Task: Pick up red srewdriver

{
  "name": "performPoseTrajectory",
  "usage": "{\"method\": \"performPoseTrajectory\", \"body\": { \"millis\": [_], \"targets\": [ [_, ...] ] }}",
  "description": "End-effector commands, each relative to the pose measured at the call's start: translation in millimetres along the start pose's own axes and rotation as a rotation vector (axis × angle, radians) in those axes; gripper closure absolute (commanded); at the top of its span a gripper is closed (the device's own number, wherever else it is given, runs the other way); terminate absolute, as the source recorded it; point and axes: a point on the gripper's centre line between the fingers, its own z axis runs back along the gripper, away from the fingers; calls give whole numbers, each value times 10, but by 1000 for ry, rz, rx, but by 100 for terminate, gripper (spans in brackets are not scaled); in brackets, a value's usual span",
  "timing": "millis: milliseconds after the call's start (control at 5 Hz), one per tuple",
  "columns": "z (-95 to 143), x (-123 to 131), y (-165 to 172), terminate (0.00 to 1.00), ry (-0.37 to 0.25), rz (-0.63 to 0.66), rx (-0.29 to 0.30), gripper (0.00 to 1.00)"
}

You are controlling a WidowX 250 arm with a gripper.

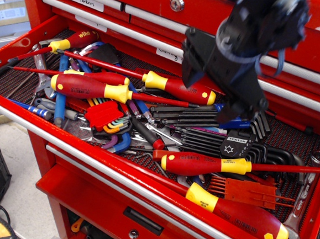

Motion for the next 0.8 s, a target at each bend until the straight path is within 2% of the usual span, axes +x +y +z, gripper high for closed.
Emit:
{"method": "performPoseTrajectory", "body": {
  "millis": [0,200,600],
  "targets": [
    [-78,-5,-86,0,-128,-375,-52,0],
    [-224,60,-157,0,-147,-427,-118,0],
    [-423,66,-345,0,-192,-437,-159,0]
  ]
}}
